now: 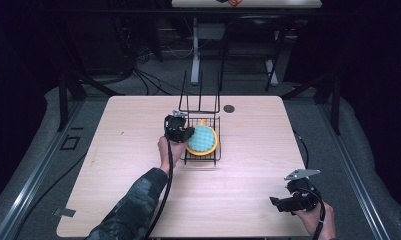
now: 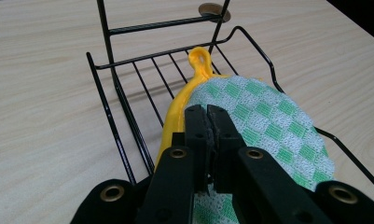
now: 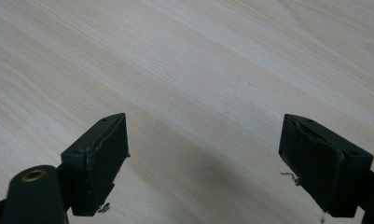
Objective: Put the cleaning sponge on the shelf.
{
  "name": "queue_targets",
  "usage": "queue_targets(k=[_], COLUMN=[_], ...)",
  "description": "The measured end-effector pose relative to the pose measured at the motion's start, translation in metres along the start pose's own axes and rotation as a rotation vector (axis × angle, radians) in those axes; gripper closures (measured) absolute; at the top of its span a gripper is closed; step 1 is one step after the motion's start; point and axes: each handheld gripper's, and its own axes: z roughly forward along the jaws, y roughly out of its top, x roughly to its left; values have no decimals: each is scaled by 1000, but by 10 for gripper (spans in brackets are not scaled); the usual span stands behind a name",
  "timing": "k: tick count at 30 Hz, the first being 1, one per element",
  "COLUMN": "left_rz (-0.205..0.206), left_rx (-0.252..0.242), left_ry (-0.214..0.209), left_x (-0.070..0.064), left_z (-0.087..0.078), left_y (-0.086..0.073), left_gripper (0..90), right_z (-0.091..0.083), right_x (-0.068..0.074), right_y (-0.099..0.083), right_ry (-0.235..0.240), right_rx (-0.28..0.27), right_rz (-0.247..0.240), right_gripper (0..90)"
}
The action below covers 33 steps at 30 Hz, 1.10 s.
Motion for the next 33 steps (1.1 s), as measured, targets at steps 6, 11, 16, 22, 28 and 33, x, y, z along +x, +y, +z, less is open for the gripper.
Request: queue_targets(k=[6,11,16,22,28,33], left_rz=[-8,-3,-5,6,42,43], left_rx=[-3,-14,-5,-11,-4,-9], left_ry=[1,-2,15,12,36,31], left_x=[2,4,5,8,10,13], left_z=[1,-2,-6,-14,-22,-29], left_y=[-1,1,1,0,-2,-6], left_gripper=[823,689,500,337,220,163], right_z=[0,0,-1,-2,-1,-1], right_x=[0,0,0,-1,1,2], right_y=[0,0,0,0,1,2], right_ry=[0,1,0,1,1,2], right_rx=[0,-8,-6,-11,-10,-12], right_rz=[-2,-2,1,4,-1,-8], right_gripper=[154,153,153,153,152,153])
